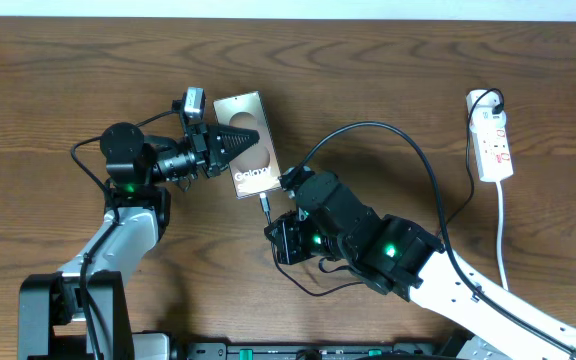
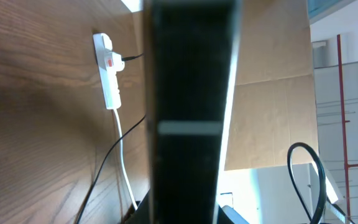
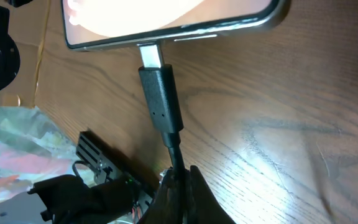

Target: Plug charger to phone and switch on socket

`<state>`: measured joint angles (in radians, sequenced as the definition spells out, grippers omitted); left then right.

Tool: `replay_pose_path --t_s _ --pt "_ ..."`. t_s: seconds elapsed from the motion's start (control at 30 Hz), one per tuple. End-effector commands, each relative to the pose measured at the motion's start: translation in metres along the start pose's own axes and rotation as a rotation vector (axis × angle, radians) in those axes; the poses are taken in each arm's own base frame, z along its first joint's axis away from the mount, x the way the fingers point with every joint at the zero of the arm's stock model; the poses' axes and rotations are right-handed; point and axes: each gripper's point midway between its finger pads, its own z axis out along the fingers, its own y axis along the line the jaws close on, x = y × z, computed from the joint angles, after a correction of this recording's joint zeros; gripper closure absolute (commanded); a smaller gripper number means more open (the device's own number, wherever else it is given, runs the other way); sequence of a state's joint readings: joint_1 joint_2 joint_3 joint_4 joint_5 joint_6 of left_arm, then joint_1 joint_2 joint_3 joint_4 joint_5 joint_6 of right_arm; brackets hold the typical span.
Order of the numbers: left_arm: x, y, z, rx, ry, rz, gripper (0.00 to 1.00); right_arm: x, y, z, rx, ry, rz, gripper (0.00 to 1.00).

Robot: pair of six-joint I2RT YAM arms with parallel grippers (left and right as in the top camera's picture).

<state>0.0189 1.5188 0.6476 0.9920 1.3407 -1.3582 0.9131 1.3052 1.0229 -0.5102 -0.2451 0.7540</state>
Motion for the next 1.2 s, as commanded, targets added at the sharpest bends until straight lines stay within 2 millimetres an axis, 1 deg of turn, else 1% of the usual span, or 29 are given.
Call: replay_pose_path --t_s 0.0,0.2,0.3,0.33,0.4,0.43,0.63,0.77,0.93,1.17 --pt "-0.001 -0.011 0.0 0.014 0.016 0.045 0.93 -0.002 0.0 0.0 0.0 -0.012 0.024 0.99" --pt "-0.001 -0.011 0.0 0.014 0.016 0.045 0.92 -0.009 0.007 0.001 -0.03 -0.038 0.014 0.99" --pt "-0.001 -0.011 0.0 0.014 0.016 0.045 0.94 -0.009 0.007 0.002 -0.028 -0.037 0.015 0.99" --pt "-0.001 -0.011 0.0 0.014 0.016 0.044 0.93 -0.008 0.007 0.003 -0.027 -0.035 0.015 0.99" --pt "-0.001 -0.011 0.0 0.014 0.016 0.045 0.93 -0.007 0.006 0.005 -0.026 -0.027 0.016 0.99" --pt "-0.001 -0.011 0.0 0.014 0.016 0.045 0.93 -0.004 0.004 0.01 -0.021 -0.005 0.028 0.99" --pt "-0.001 -0.011 0.0 0.014 0.016 0.06 0.92 0.007 0.001 0.02 -0.023 0.056 0.042 0.99" --pt "-0.001 -0.011 0.0 0.014 0.017 0.072 0.93 0.006 -0.001 0.02 -0.015 0.052 0.043 0.99" --pt "0.005 -0.012 -0.001 0.02 0.046 0.125 0.93 0.006 -0.001 0.02 -0.013 0.051 0.043 0.99" --pt "0.005 -0.012 -0.001 0.021 0.049 0.15 0.93 0.01 0.006 0.017 -0.048 0.074 0.041 0.99"
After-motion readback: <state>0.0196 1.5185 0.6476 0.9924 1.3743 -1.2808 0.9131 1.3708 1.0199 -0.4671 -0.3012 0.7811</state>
